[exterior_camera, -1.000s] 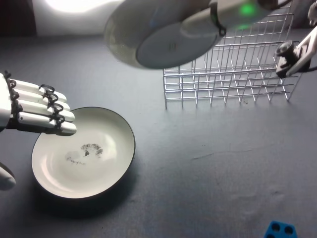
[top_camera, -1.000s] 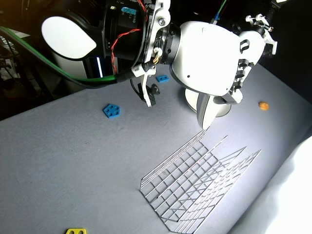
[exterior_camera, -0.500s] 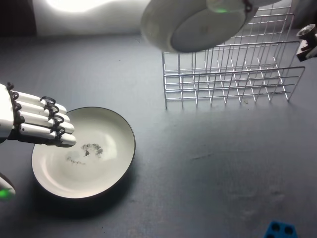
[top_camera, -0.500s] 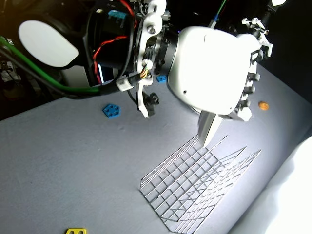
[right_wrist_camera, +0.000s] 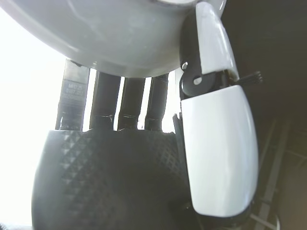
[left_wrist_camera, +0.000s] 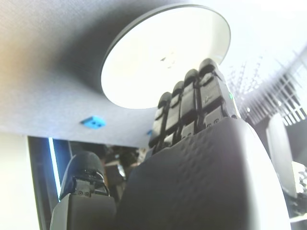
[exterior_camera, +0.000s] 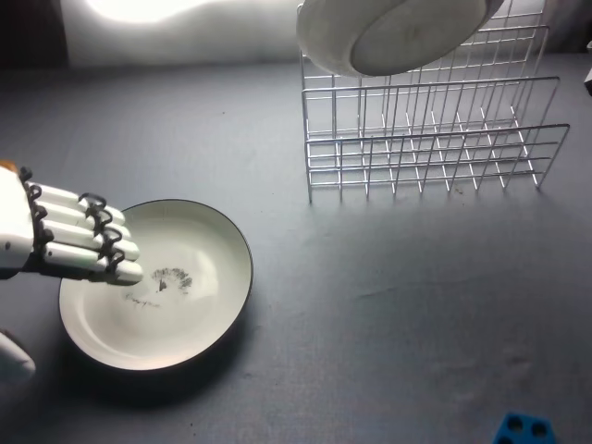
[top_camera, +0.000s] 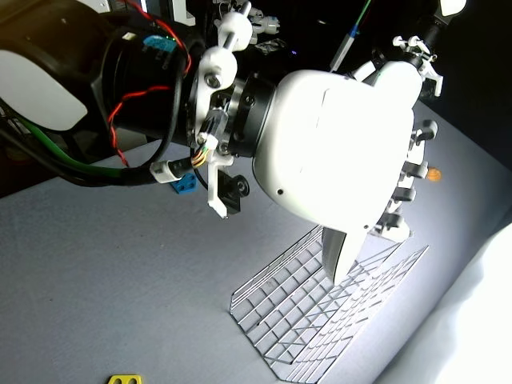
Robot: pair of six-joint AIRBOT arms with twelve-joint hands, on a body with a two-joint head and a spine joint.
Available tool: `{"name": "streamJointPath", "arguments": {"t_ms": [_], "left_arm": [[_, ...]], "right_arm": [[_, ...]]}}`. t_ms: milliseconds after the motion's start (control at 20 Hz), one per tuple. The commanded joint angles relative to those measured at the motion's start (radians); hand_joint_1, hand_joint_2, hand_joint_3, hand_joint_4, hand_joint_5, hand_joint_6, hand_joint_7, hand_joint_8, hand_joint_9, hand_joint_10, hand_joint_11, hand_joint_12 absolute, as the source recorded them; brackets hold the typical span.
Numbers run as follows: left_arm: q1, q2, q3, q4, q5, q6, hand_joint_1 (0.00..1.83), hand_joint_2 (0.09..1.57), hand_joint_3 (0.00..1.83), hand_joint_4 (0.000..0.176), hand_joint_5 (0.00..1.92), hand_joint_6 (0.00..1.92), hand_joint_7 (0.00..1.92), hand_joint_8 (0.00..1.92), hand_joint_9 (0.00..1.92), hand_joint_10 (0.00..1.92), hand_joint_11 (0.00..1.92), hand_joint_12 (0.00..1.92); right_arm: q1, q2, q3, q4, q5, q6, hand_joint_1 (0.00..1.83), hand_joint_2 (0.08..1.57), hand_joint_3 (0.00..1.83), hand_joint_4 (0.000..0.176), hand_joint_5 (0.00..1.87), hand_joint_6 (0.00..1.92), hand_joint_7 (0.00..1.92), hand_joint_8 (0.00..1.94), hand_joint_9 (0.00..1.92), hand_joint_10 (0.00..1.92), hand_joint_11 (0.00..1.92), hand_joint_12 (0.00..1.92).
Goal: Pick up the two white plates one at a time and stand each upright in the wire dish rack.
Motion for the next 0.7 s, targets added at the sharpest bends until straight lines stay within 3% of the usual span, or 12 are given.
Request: {"name": "streamJointPath", "arguments": {"t_ms": [0,650], "left_arm": [[-0.001,0.004,0.008,-0.051,-0.022,0.002,0.00,1.14,0.00,0.000,0.00,0.00,0.00,0.00,0.00,0.00,0.00,0.00],[-0.006,-0.010,0.047,-0.085,-0.019,0.021,0.00,1.14,0.00,0.000,0.00,0.00,0.01,0.00,0.00,0.00,0.00,0.00]], "right_arm": [[0.023,0.009,0.007,0.018,0.141,0.019,1.21,1.13,0.00,0.029,0.94,1.08,0.99,0.96,1.09,0.40,0.67,1.28],[0.023,0.013,0.064,0.207,0.044,-0.029,1.21,1.12,0.00,0.028,0.94,1.06,1.01,0.95,1.12,0.40,0.71,1.25]]}}
